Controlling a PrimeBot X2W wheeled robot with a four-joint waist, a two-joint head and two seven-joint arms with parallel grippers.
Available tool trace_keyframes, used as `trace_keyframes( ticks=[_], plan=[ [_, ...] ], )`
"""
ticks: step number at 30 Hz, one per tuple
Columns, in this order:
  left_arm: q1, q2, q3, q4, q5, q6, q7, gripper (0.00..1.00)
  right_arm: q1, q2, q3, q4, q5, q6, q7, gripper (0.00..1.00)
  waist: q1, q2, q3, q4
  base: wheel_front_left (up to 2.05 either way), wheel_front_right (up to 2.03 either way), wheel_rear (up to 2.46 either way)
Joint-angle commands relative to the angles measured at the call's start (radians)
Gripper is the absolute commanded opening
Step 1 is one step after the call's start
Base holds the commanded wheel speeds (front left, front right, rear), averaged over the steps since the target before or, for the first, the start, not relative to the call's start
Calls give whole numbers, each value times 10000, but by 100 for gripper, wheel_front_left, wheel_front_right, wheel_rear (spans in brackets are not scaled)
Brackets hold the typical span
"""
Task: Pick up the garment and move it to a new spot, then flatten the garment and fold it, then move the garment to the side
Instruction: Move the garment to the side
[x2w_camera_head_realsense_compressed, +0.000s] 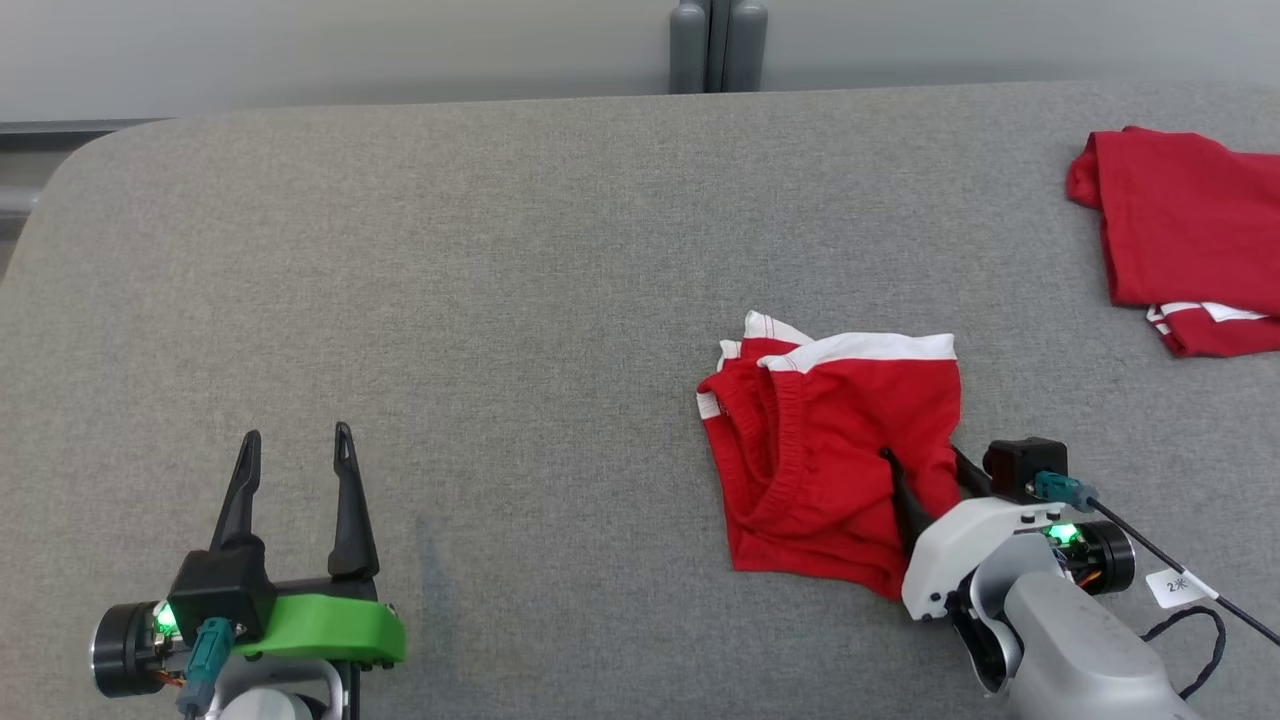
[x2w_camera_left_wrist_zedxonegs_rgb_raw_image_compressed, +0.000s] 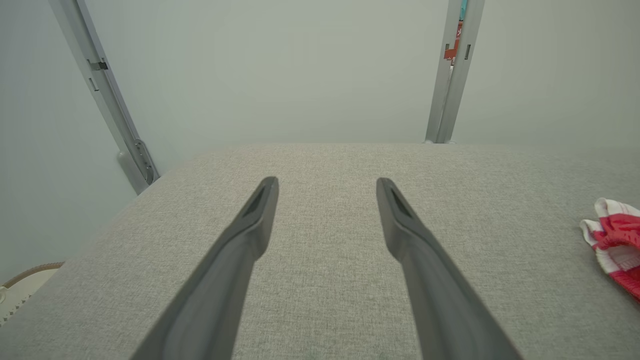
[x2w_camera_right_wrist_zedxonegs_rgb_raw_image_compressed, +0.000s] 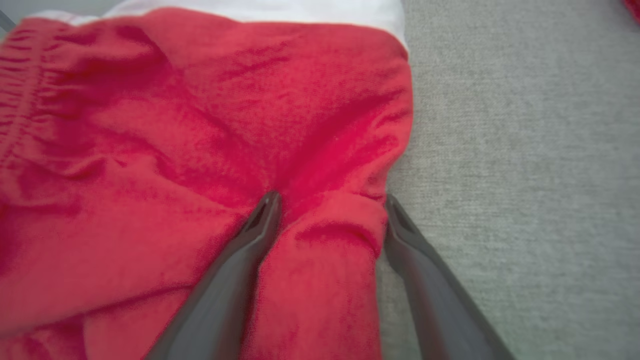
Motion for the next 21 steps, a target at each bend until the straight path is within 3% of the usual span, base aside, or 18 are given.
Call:
trace_keyframes(
  ticks=[1, 2, 9, 21],
  plan=[
    [-195, 11, -13, -31, 27, 40, -23, 100, 160, 229, 243, 245, 151, 71, 199, 53, 0, 0, 77, 15, 0, 0, 0],
    [-235, 6, -41, -39, 45, 38, -23, 100, 34, 194, 306, 203, 320, 71, 160, 0, 0, 0, 132, 28, 0, 0, 0],
    [-362, -15, -98, -144, 111, 98, -23, 100, -847, -489, 751, -132, 574, 33, 27, 0, 0, 0, 405, 65, 0, 0, 0],
    [-976, -21, -204, -1098, 550, 253, -24, 100, -2821, -2928, 1947, -1441, -98, 31, -14, 0, 0, 0, 1370, -564, 0, 0, 0]
  ],
)
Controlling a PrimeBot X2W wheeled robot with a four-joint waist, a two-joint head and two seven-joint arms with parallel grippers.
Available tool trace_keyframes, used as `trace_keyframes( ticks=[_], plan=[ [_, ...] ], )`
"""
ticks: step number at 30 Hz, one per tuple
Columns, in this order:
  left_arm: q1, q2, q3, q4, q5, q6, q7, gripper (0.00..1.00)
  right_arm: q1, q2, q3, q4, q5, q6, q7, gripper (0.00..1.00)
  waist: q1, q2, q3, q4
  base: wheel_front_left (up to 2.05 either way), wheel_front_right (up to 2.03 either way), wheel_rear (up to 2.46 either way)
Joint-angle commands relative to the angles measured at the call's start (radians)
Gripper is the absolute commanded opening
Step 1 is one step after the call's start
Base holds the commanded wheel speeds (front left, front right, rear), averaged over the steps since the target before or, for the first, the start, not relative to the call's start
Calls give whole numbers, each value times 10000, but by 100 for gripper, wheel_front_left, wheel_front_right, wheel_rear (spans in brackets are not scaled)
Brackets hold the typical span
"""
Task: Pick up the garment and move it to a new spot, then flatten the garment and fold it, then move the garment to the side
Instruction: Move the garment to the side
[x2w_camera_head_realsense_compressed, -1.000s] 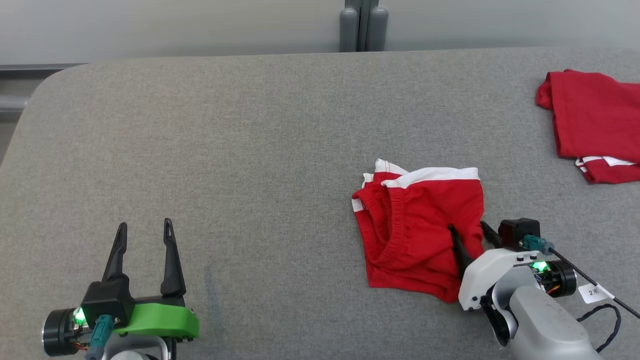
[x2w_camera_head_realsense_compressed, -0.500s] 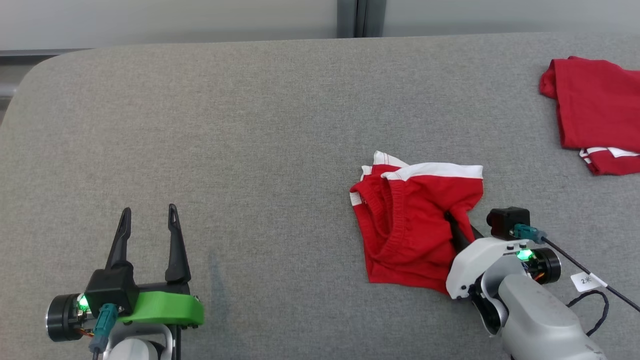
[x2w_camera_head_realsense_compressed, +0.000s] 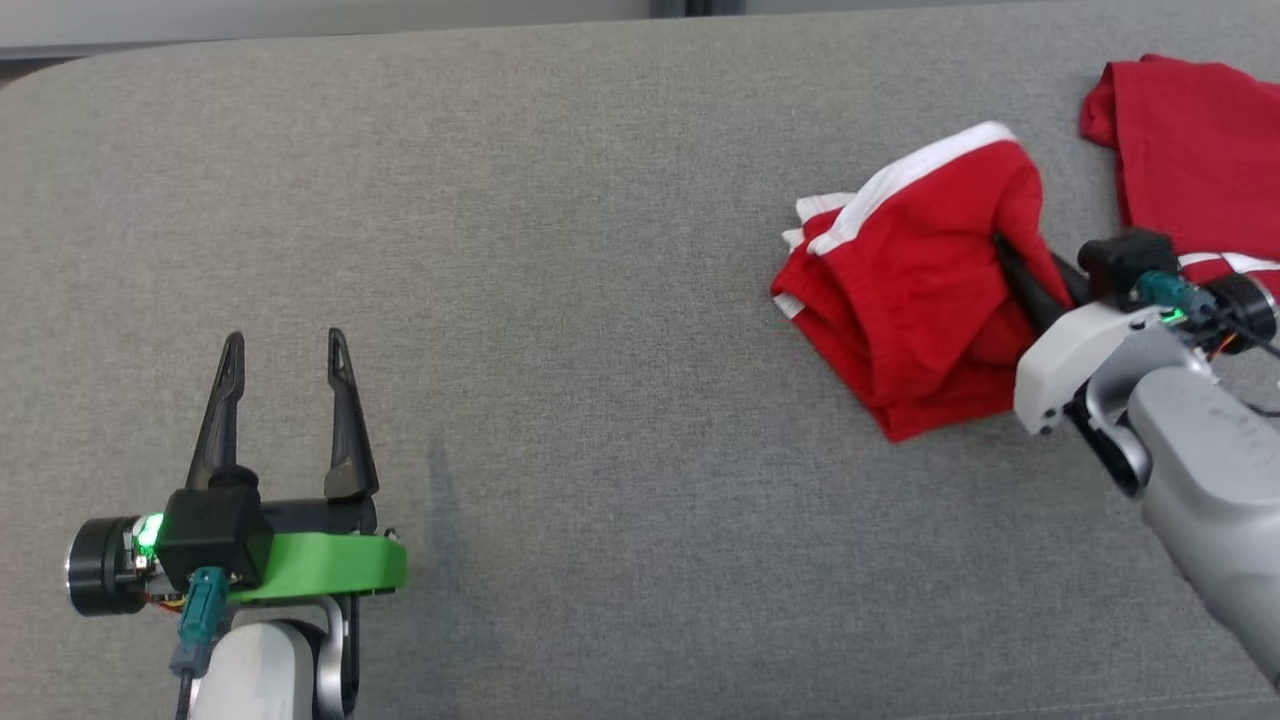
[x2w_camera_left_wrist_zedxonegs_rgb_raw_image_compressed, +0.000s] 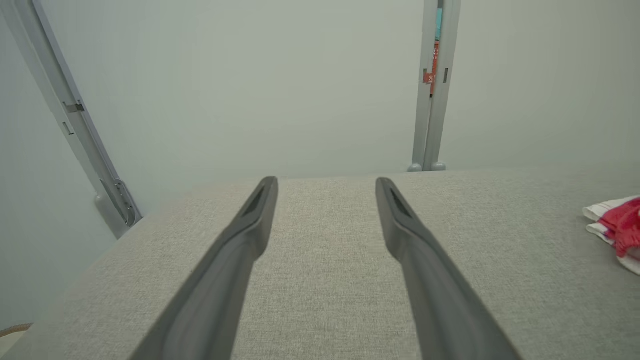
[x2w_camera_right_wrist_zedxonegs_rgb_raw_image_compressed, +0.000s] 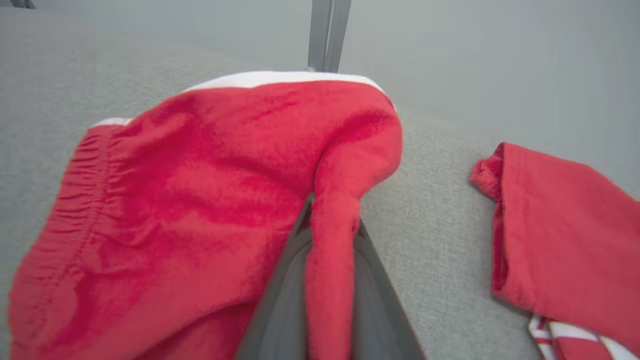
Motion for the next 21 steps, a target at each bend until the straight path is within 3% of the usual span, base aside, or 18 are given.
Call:
trace_keyframes(
  ticks=[1, 14, 21],
  plan=[
    [-281, 13, -23, -113, 92, 70, -23, 100, -471, -240, 140, -28, 104, -19, -20, 0, 0, -1, 515, -425, 0, 0, 0],
    [-1392, 479, -290, -1030, 968, 299, 37, 100, -3365, -2165, 647, 409, 1113, -19, -21, 0, 0, -1, 2629, -2020, 0, 0, 0],
    [-1758, 780, -422, -1964, 1434, 401, 587, 100, -4235, -2841, 758, 1076, 1702, -19, -22, 0, 0, -1, 3535, -2539, 0, 0, 0]
  ],
)
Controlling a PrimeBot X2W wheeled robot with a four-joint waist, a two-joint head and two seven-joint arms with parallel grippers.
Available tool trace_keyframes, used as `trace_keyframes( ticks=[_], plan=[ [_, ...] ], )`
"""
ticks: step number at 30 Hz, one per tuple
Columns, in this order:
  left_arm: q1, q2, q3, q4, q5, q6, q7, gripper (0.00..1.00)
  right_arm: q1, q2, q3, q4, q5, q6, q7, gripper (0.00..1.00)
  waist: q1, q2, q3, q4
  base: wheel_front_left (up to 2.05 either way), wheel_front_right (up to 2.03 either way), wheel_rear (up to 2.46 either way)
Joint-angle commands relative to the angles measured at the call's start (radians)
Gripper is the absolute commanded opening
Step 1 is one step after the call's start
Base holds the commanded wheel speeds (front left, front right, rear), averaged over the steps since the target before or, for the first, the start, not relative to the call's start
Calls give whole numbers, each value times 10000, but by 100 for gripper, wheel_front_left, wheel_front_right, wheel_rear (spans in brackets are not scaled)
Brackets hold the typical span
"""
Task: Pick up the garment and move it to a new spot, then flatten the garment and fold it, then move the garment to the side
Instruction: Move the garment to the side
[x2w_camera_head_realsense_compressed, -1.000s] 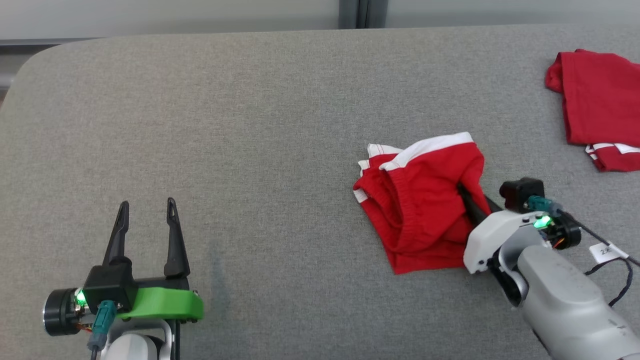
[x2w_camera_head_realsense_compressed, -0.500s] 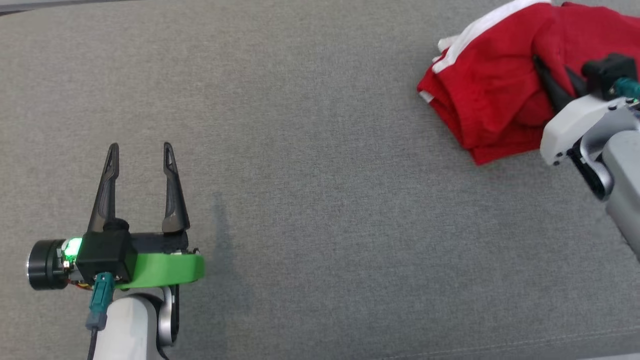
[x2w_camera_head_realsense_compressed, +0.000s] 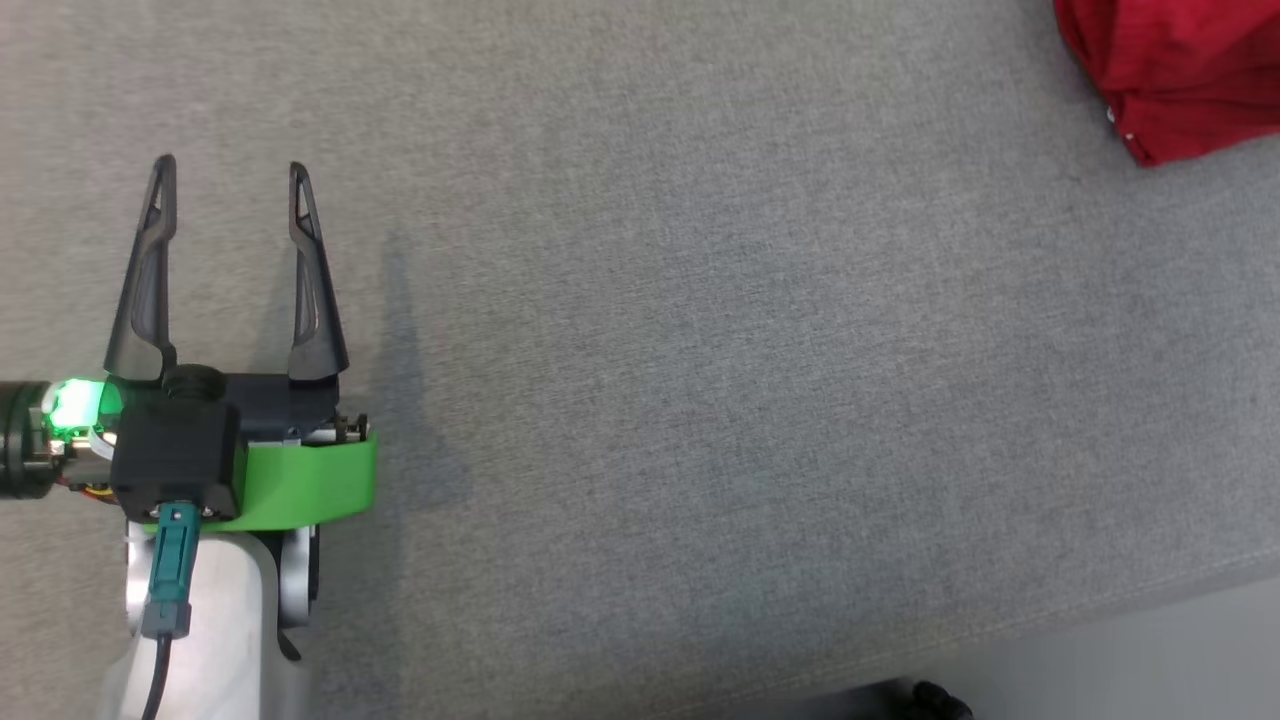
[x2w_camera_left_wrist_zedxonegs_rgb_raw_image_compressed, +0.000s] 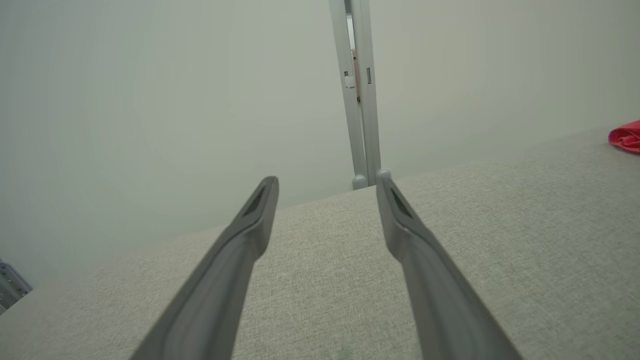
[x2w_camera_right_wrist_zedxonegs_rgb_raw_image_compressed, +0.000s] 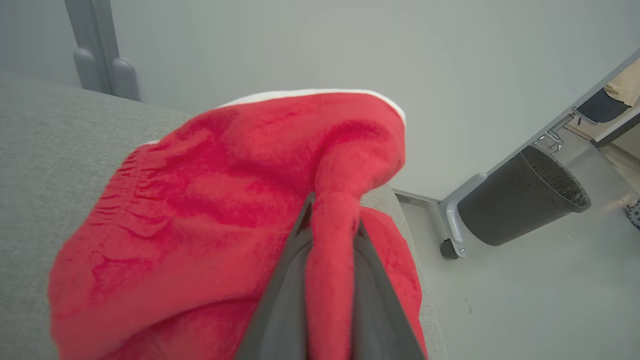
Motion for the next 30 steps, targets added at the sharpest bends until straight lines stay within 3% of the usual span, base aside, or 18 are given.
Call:
trace_keyframes(
  ticks=[1, 8, 13, 14, 15, 23, 30],
  plan=[
    [-223, 157, -26, -210, 129, 33, 130, 100, -238, -134, 84, 194, 133, -19, -20, 0, -1, -1, 928, -746, 0, 0, 0],
    [-320, 334, -162, -1202, 441, 76, 467, 100, -1039, -625, 575, 909, 320, -19, -20, 0, -1, -1, 1342, -708, 0, 0, 0],
    [-197, 434, -177, -1692, 530, 113, 617, 100, -1617, -378, 789, 1515, 388, -19, -19, 0, -1, -1, 1459, -633, 0, 0, 0],
    [-175, 437, -183, -1747, 530, 123, 635, 100, -1740, -365, 806, 1637, 389, -19, -20, 7, -1, -1, 1479, -605, 0, 0, 0],
    [-149, 437, -191, -1791, 531, 141, 638, 100, -1891, -344, 839, 1791, 318, -19, -20, 100, -1, -1, 1493, -573, 0, 0, 0],
    [132, 357, -65, -1497, 215, 310, 358, 100, -2106, -356, 549, 2324, 111, -19, -19, 100, -1, -1, 1181, -357, 0, 0, 0],
    [745, 345, 358, -532, -384, 445, -120, 100, -1033, -68, -1233, 579, -305, -19, -19, 100, -1, -1, -8, -292, 0, 0, 0]
  ],
)
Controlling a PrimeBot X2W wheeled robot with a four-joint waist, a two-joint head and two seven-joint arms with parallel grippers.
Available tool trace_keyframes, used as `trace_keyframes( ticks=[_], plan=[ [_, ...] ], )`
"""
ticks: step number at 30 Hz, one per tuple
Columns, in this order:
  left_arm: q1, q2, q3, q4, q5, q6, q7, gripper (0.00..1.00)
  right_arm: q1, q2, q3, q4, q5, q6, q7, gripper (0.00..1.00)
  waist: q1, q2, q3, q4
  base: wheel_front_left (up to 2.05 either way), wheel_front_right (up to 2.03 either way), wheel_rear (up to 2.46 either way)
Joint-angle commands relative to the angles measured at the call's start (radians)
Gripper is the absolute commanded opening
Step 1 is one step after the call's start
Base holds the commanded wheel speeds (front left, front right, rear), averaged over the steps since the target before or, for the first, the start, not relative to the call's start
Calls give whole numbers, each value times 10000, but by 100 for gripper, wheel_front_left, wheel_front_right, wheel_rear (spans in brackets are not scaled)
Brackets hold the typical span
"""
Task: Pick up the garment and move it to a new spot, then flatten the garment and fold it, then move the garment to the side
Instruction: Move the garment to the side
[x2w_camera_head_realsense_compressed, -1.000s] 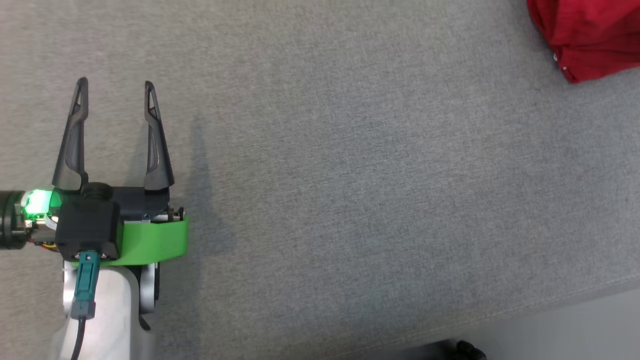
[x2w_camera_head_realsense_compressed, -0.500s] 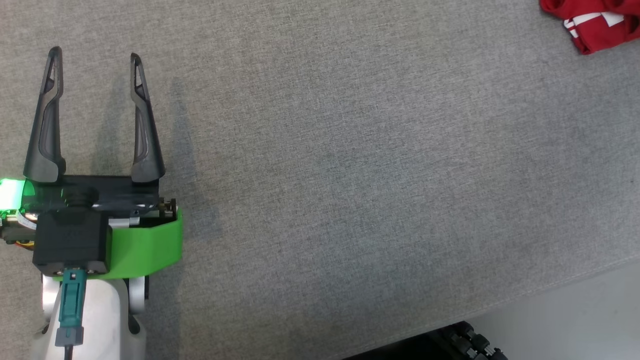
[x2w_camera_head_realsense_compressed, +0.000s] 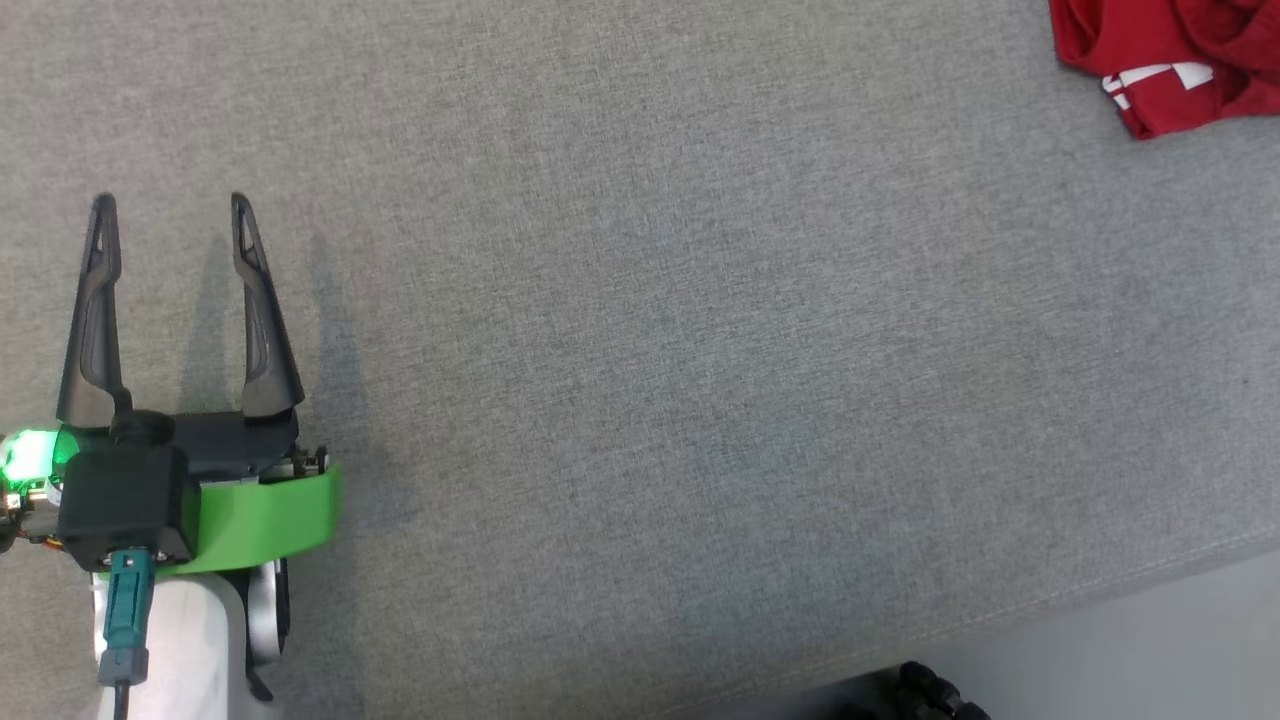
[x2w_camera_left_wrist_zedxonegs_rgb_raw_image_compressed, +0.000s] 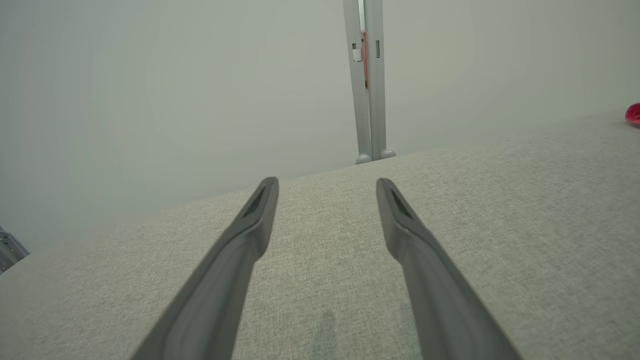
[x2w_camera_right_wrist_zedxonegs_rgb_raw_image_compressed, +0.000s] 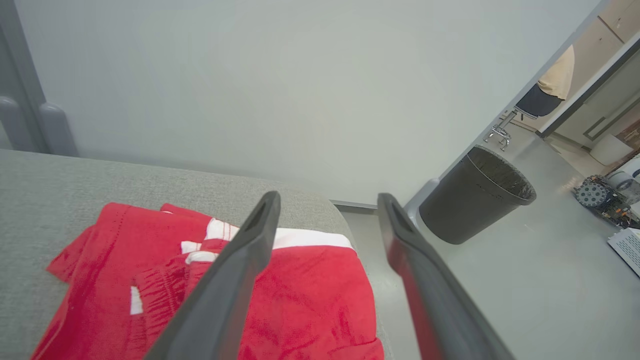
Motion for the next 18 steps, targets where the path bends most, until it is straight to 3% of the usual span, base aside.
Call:
trace_keyframes(
  ticks=[1, 8, 18],
  plan=[
    [215, 36, 103, 149, -184, 58, -110, 100, 408, 100, -348, -344, -246, -19, -21, 100, -1, 0, -793, 74, 0, 0, 0],
    [1074, -65, 417, 1223, -876, -56, -416, 100, 2953, 1352, -2225, -2786, -1686, -17, -21, 100, -1, 0, -2456, 303, 0, 0, 0],
    [2204, -209, 841, 2396, -1610, -379, -508, 100, 6407, 3285, -3364, -4956, -2587, -17, -23, 100, -1, 0, -4451, 426, 0, 0, 0]
  ],
)
